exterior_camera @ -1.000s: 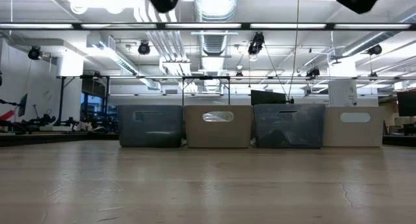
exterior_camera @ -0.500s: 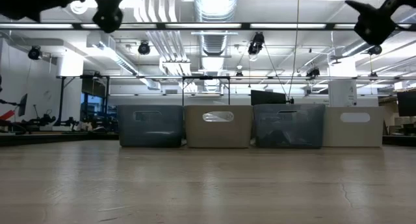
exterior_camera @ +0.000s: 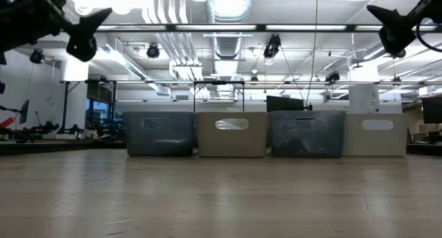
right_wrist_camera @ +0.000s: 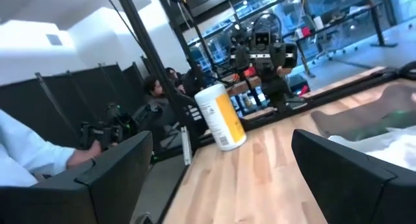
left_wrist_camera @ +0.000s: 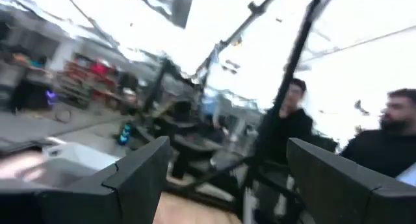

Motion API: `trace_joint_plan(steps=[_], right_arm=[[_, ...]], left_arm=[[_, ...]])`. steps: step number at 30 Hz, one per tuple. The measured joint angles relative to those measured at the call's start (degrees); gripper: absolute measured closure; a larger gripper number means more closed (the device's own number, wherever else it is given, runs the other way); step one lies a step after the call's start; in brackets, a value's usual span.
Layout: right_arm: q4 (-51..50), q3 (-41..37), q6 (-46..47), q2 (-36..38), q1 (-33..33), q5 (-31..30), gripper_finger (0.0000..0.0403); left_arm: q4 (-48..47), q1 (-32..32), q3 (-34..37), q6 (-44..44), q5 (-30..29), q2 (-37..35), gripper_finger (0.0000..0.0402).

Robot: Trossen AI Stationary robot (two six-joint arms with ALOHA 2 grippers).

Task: Pick & Place Travel size toiletries
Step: Return to Home Position

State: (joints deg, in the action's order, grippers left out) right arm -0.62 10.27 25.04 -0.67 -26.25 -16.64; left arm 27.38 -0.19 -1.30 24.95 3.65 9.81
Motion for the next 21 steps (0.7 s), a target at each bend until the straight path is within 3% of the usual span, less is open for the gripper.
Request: trace_joint_plan(steps=[8,14,21], right_arm=[[2.4,-2.3,-5.8,0.6,0.1,-1.0,0.0039],[14.5,-9.7,-5.5,0.6,0.1,-1.1,0.0039],[14.2,-9.8,-5.0,-0.1,0.1,-1.3,0.0039]], left_arm=[[-11.8,-0.2,0.7,-0.9,-10.7,-7.1,0.0087],[-13.5,-0.2,0.8,0.3,-10.8,-7.5,0.0087],[-15.6,-0.2,0.8,0.5,-10.8,-7.3,0.0087]])
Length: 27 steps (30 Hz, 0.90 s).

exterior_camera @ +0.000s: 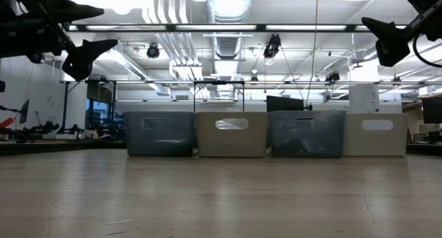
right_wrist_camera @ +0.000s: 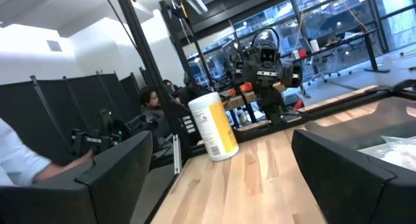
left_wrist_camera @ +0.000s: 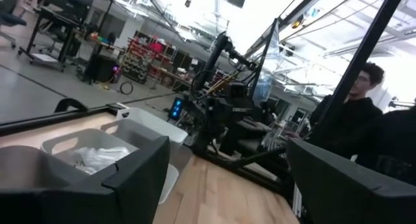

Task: Pick & Place Travel size toiletries
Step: Return to Home Position

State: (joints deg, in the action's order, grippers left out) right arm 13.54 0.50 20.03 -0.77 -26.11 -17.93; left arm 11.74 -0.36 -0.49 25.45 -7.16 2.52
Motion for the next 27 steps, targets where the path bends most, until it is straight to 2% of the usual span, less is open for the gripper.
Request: trace_joint_plan(steps=[9,27], right_arm=[[-0.1,0.0,4.5,-0.1,0.0,0.0,0.0039],[0.0,0.1,2.3,0.7,1.2,-0.1,0.0039]], left_arm=[[-0.4,0.0,0.0,0.0,0.0,0.1,0.0087],[-0.3,0.0,0.1,0.0,0.0,0.1,0.0087]])
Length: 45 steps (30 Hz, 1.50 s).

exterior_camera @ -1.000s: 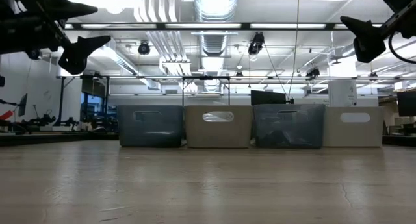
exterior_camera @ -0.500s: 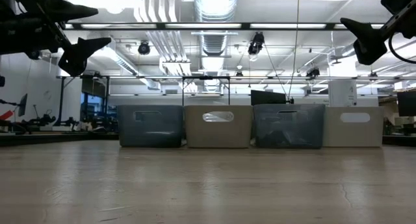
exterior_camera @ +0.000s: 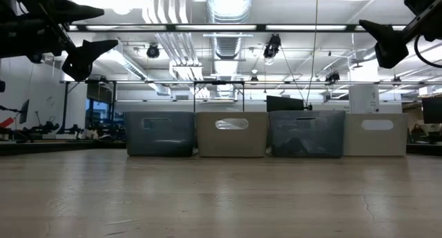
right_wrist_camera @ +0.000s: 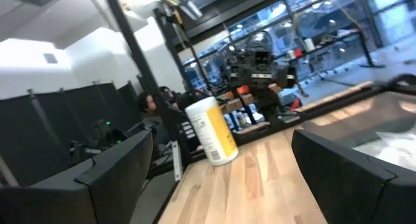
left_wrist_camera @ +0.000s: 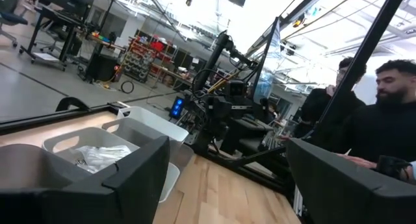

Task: Pick & Place Travel size toiletries
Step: Return to Home Position

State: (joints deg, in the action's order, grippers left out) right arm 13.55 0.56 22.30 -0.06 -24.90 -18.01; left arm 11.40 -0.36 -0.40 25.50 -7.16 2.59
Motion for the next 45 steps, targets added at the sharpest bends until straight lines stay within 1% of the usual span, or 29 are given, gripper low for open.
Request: trace_joint_plan(steps=[3,7,9,11,13,18,20,21,25,30,35,41,45], right_arm=[[-0.1,0.0,1.9,0.0,2.2,0.0,0.0039],[-1.7,0.0,1.5,0.0,6.8,1.7,0.0039],[-2.2,0.0,-3.0,0.0,9.8,1.8,0.0039],[-2.1,0.0,-10.3,0.0,12.9,2.7,0.0039],[-2.2,0.0,-15.4,0.0,15.8,5.8,0.0039],[-2.6,0.0,-22.5,0.0,22.7,19.2,0.0039],[-3.6,0.0,-23.7,0.0,25.0,22.0,0.0039],[-4.2,0.0,-23.6,0.0,25.9,22.3,0.0039],[-6.0,0.0,-22.3,0.0,26.7,22.4,0.0039],[-7.4,0.0,-22.2,0.0,24.8,22.4,0.0039],[-9.5,0.0,-18.6,0.0,22.7,22.6,0.0039],[-11.9,0.0,-15.1,0.0,22.5,22.6,0.0039],[-12.1,0.0,-14.9,0.0,22.5,22.6,0.0039]], left_arm=[[0.0,0.0,0.0,0.0,0.0,0.0,0.0087],[0.0,0.0,0.0,0.0,0.0,0.0,0.0087],[0.0,0.0,0.0,0.0,0.0,0.0,0.0087],[0.0,0.0,0.0,0.0,0.0,0.0,0.0087],[0.0,0.0,0.0,0.0,0.0,0.0,0.0087],[-0.1,0.0,0.0,0.0,0.0,0.0,0.0087],[-0.1,0.0,0.0,0.0,0.0,0.0,0.0087],[-0.1,0.0,0.0,0.0,0.0,0.0,0.0087],[-0.1,0.0,0.1,0.0,0.0,0.0,0.0087],[-0.1,0.0,0.1,0.0,0.0,0.0,0.0087],[-0.1,0.0,0.1,0.0,0.0,0.0,0.0087],[-0.1,0.0,0.1,0.0,0.0,0.0,0.0087],[-0.1,0.0,0.1,0.0,0.0,0.0,0.0087]])
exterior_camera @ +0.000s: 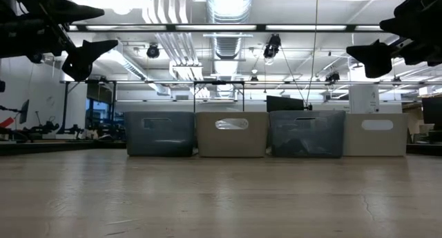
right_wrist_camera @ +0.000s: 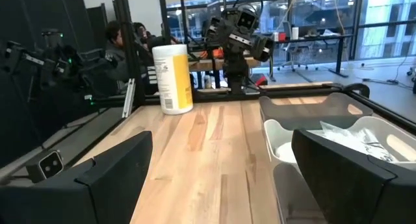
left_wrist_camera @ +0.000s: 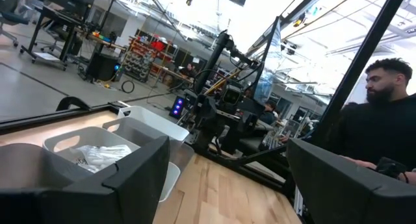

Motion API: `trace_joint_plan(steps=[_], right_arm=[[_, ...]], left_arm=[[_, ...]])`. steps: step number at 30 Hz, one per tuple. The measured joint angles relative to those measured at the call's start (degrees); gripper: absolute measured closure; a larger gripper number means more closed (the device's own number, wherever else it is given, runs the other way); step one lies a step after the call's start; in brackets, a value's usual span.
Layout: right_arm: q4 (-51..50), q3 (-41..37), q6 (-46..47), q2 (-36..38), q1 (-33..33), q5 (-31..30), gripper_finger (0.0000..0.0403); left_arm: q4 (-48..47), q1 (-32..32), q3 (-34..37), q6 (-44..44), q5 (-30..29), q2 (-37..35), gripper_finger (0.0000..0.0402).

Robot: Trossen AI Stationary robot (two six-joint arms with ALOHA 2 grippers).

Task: Pick & Place Travel size toiletries
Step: Return to Home Position

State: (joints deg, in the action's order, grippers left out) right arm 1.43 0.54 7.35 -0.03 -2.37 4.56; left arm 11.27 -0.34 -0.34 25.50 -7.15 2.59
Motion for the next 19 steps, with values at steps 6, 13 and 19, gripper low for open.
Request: trace_joint_plan(steps=[6,13,19], right_arm=[[0.0,0.0,0.0,0.0,0.0,0.0,0.0039],[0.0,0.0,0.1,-0.3,0.0,-0.1,0.0039],[0.1,0.0,0.1,-0.7,0.0,-0.1,0.0039]], left_arm=[[0.0,0.0,0.0,0.0,0.0,0.0,0.0087],[0.0,0.0,0.0,0.0,0.0,0.0,0.0087],[0.0,0.0,0.0,0.0,0.0,0.0,0.0087]])
